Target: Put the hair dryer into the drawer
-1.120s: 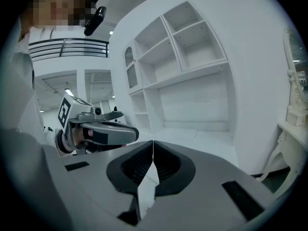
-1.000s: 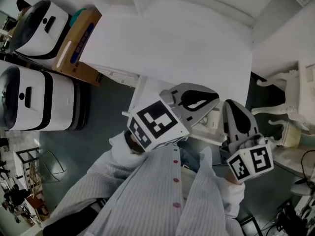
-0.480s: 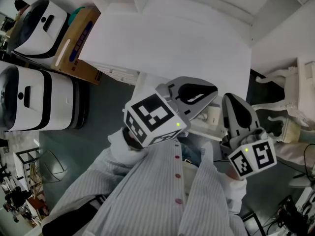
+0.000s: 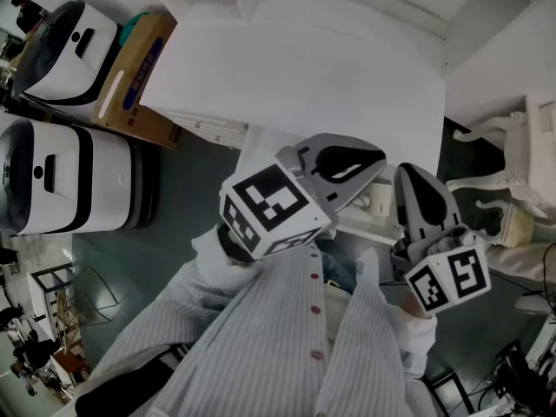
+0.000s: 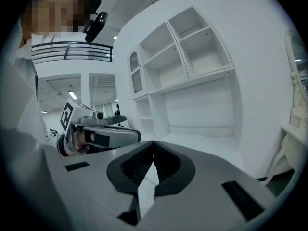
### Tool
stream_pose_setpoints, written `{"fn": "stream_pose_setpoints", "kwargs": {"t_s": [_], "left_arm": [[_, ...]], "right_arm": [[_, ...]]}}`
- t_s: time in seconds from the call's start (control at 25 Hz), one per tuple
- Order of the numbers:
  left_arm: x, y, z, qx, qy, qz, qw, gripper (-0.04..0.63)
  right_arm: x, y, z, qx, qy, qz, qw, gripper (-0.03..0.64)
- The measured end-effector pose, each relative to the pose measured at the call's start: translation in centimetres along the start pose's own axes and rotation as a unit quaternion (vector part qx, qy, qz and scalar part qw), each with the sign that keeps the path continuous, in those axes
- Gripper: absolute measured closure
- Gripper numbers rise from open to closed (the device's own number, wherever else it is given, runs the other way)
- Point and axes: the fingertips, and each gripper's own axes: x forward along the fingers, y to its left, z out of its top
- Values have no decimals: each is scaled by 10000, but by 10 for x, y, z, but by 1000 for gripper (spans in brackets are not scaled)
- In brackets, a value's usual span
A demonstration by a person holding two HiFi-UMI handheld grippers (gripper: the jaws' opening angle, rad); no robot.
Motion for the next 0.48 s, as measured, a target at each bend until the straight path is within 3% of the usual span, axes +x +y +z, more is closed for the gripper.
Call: {"fn": "stream_pose_setpoints", "kwargs": {"t_s": [0.48], "left_arm": [[1, 7, -6, -54, 97, 53, 9999, 586]], "right_arm": [[-2, -3, -4, 57, 5, -95, 9999, 604]]}}
